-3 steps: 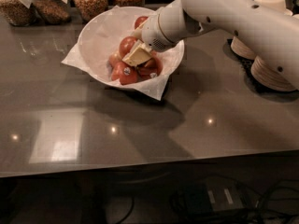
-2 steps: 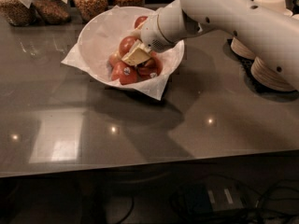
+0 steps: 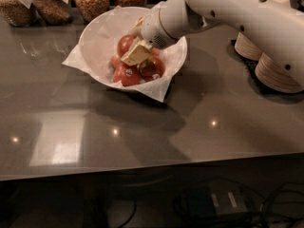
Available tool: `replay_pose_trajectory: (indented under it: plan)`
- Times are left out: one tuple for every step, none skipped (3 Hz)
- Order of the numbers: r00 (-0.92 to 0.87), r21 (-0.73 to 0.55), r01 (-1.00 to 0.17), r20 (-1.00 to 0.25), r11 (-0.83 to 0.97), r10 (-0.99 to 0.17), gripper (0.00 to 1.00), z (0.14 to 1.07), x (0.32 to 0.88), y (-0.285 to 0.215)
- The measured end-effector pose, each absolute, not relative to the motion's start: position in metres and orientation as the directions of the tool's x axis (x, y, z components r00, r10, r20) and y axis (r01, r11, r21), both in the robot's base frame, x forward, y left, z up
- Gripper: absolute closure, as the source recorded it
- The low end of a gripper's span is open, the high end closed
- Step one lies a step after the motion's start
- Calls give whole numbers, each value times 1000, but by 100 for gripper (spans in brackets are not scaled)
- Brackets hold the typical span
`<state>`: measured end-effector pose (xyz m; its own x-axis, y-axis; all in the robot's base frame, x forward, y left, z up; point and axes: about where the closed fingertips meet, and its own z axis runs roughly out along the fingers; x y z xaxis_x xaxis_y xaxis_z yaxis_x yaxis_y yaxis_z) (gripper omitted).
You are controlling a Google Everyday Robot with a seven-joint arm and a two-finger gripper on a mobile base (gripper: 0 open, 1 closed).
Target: Pick apple from white bowl
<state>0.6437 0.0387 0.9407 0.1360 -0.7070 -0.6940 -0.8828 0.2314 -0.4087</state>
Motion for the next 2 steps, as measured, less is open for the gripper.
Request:
replay_pose_trajectory:
  plan:
    - [170,-429,-883,-674,193,-719,100,961,641,37]
    - [198,-436,-890,-628,131,-752,100,987,637,31]
